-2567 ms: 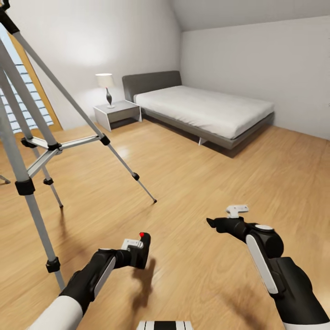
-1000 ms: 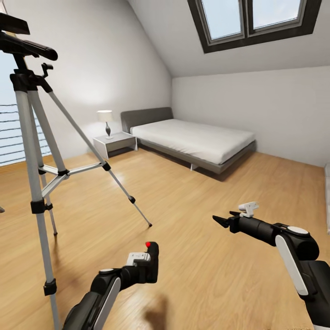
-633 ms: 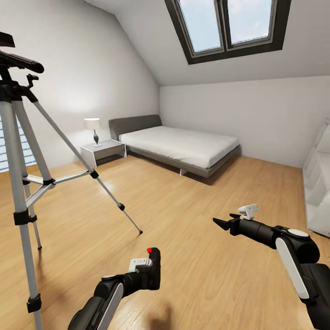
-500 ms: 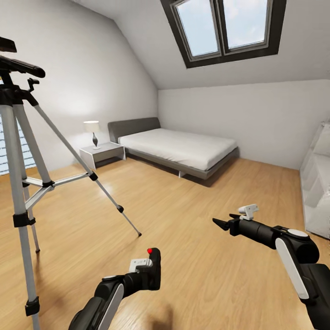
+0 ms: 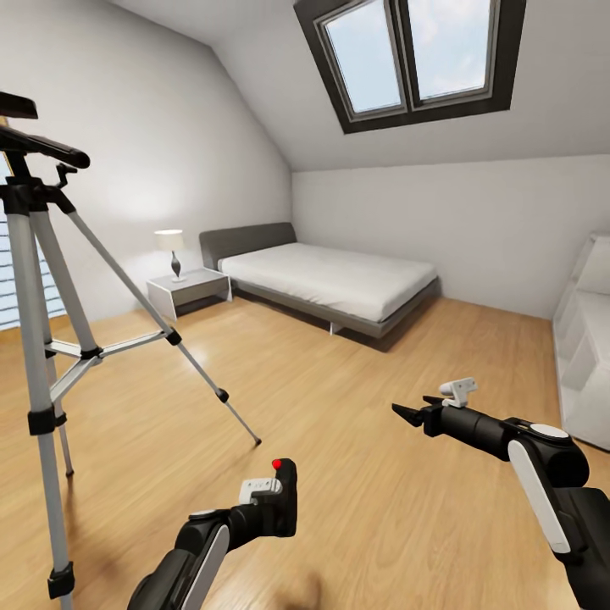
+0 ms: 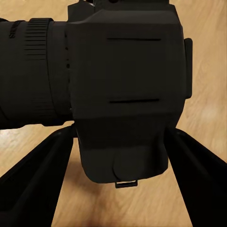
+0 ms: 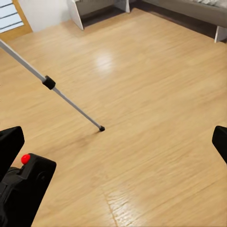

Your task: Attach the digital camera to the camera tripod in the bedroom.

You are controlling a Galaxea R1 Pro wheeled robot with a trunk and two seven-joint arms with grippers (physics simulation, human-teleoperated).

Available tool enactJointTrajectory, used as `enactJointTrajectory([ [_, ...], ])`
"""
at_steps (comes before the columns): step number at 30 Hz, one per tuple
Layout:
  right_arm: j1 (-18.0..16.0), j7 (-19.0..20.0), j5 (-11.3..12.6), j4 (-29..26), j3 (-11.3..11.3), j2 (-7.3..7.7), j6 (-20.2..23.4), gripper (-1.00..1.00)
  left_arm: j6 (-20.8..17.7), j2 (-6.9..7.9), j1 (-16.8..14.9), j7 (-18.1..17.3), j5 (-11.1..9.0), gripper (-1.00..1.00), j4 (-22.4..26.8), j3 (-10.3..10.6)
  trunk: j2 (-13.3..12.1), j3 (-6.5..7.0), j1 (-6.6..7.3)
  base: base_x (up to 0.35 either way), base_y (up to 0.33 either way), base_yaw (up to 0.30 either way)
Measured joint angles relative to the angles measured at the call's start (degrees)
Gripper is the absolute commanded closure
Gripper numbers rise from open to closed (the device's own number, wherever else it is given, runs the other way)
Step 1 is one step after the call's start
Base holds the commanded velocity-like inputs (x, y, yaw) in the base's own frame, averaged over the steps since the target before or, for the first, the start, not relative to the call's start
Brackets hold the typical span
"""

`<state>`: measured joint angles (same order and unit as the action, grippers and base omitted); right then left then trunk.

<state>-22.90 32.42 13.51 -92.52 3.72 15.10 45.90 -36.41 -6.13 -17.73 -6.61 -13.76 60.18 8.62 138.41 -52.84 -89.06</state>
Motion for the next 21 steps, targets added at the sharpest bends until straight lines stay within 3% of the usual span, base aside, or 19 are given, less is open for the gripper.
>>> enactJointTrajectory([
  [12,0.01,-0.05,0.01,0.0,-0.02,-0.15,0.41,-1.0,0.05,0.0,-0.01,0.07,0.09,1.0,-0.12,-0.04,-4.81,1.64,2.64,0.0,0.0,-0.025],
  [21,0.01,-0.06,0.01,-0.01,0.0,-0.16,0.47,-1.0,0.07,0.0,-0.01,0.07,0.25,1.0,-0.13,-0.04,-8.42,2.56,4.61,0.0,0.0,-0.112],
])
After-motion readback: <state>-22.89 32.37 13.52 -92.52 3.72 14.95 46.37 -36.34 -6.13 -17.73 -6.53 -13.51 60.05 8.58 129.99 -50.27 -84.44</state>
